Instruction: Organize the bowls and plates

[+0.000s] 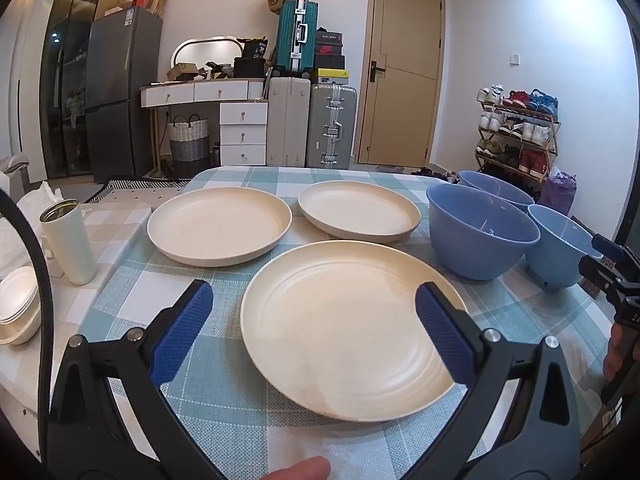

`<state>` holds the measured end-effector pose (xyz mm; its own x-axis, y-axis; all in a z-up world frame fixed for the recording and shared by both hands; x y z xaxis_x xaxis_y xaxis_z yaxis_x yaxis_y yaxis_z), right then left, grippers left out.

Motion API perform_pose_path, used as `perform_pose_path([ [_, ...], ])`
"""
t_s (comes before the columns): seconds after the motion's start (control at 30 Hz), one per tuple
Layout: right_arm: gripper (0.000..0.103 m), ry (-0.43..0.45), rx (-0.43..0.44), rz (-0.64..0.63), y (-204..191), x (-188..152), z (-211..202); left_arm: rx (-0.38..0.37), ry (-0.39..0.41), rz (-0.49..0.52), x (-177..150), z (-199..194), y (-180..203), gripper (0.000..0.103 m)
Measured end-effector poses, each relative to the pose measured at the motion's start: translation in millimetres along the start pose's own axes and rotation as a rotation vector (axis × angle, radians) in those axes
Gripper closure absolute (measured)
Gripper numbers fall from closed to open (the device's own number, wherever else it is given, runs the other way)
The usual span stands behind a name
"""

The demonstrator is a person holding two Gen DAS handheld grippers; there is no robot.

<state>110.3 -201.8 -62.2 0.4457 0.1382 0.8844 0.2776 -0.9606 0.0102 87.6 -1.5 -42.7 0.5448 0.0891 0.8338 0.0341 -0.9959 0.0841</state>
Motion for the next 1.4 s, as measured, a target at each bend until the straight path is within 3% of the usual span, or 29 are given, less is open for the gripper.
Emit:
perform_pose_path([
  [1.4, 0.000, -0.002, -0.003, -0.002, -1.5, 1.0, 1.4, 0.000, -0.005, -0.002, -0.1, 0.7, -0.3, 0.002],
])
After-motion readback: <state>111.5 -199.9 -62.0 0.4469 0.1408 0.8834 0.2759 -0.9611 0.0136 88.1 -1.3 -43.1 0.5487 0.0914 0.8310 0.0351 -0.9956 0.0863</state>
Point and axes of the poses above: each gripper's, at about its wrist camera, not at the fingertips, and z roughly the way its jaws point, y to its right, x to its top, the point moved 10 cm from there along z, roughly the way its jaws point, and after that the axes turned 7 degrees about -y, right-handed, at the moved point
